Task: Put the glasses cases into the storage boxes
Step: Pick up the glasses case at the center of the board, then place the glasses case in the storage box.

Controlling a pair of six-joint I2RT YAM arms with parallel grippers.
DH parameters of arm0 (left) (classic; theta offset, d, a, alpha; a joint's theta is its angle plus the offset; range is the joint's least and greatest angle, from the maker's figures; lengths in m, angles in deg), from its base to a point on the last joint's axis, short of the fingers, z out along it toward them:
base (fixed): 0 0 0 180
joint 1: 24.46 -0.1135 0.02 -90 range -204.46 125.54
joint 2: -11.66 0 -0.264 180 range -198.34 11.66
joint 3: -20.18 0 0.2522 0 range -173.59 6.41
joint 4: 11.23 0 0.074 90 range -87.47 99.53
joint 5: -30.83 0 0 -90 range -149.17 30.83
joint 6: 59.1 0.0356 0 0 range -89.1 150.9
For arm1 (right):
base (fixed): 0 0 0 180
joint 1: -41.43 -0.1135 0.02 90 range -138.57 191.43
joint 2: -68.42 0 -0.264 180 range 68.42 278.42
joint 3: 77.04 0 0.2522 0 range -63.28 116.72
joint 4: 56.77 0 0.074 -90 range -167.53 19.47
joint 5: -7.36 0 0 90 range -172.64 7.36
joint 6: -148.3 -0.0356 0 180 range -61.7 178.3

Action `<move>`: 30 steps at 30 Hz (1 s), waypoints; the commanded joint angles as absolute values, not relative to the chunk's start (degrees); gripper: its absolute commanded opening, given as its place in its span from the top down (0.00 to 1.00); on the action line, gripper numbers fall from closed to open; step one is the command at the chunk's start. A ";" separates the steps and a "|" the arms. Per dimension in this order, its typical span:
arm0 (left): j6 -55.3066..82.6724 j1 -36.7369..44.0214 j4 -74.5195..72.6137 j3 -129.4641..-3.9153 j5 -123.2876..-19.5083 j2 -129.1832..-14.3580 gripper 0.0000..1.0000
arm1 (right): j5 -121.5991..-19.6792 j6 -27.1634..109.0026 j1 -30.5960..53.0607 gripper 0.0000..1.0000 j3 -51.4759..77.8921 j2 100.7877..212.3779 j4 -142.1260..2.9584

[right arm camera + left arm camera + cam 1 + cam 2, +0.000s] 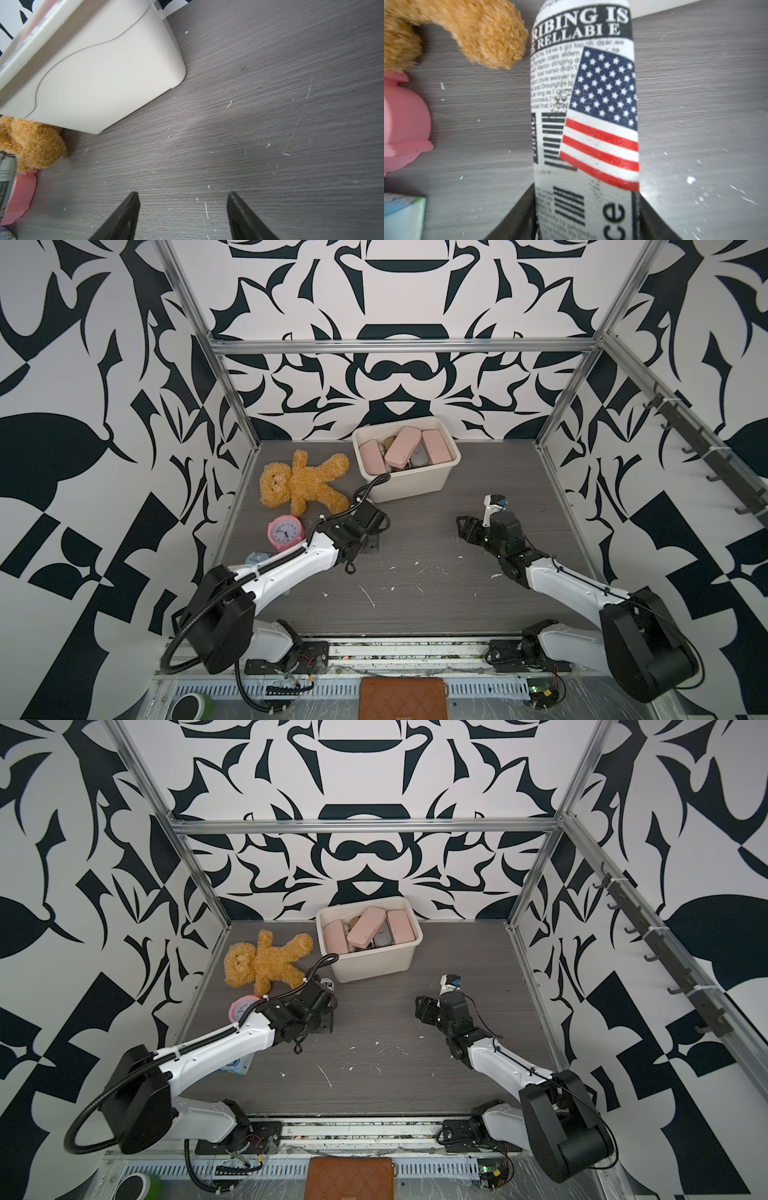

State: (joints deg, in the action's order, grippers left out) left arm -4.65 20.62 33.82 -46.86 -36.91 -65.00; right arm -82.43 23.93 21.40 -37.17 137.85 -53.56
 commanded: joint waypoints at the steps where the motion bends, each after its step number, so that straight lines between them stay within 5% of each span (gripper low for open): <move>1: -6.54 23.30 39.10 -48.12 -32.30 -58.71 0.43 | -82.97 23.68 21.13 0.30 -35.45 136.95 -52.61; 7: 1.50 20.43 42.50 -63.93 -34.01 -60.84 0.42 | -82.42 23.59 21.09 0.31 -35.16 137.76 -52.46; 14: 8.74 7.30 43.83 -91.48 -49.20 -83.67 0.42 | -83.46 24.36 21.13 0.31 -35.20 136.45 -53.28; 19: 10.30 3.70 47.62 -110.30 -50.88 -99.82 0.43 | -83.65 24.64 21.11 0.31 -35.30 135.41 -53.77; 28: 8.31 1.74 48.15 -119.64 -48.48 -110.51 0.41 | -83.34 24.56 21.13 0.31 -35.33 135.11 -53.84; 30: 8.23 1.73 47.76 -119.94 -48.01 -110.55 0.32 | -83.21 24.55 21.13 0.31 -35.33 135.04 -53.82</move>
State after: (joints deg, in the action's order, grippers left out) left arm 8.86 2.04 47.28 -117.44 -48.91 -111.78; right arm -82.85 23.98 21.40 -37.09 136.08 -54.02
